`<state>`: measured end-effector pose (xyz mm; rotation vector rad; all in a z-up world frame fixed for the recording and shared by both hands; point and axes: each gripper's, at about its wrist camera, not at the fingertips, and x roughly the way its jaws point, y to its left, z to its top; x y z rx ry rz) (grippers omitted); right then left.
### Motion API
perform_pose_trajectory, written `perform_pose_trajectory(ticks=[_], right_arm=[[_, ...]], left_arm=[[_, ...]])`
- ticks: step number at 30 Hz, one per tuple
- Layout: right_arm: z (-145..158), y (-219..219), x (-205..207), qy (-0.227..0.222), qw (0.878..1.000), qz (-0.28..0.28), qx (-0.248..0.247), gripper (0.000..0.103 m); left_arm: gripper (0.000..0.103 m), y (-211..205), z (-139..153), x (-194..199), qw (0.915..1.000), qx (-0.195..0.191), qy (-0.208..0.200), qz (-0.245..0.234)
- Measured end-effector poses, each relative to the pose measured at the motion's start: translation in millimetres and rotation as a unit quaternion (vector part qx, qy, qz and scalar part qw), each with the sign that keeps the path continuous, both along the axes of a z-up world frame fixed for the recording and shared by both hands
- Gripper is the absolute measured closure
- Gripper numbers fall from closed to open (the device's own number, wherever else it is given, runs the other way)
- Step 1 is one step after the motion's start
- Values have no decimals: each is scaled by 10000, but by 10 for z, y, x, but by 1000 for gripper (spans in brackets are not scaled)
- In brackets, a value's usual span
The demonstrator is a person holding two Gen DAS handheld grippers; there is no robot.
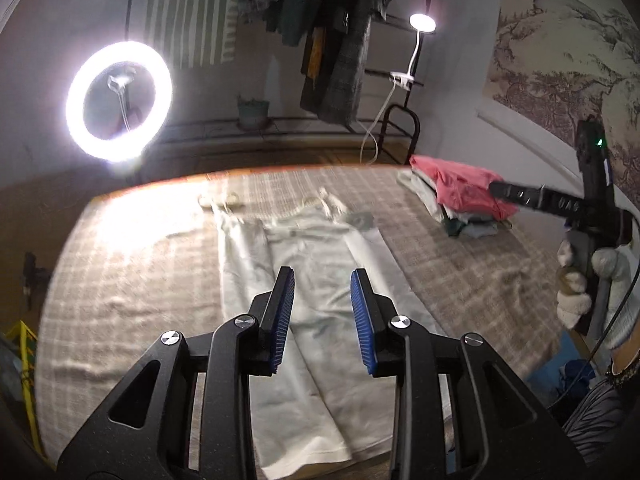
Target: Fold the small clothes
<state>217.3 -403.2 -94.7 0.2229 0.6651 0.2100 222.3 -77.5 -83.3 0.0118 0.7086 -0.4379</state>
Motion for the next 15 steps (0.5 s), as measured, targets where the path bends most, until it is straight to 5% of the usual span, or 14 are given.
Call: perform_pose_trajectory(ticks=[3,5,7,15], right_arm=[[-76,-158,-16,51,9999,-99,20,32],[-151,-274,-24,156,9996,-123,183,53],[-245,-385,-5,318,9987,-67,392,64],[-609,-627,210,808,9907,-113,1090,64]], left_arm=[[74,-62,-300,-66,9994,175,280,-61],[74,-66,-534,-136,9981,408,463,-78],[74,-55,-718,-182,9965,509,660,-59],[74,-626,-1032,-448,9951,528,701,-452]])
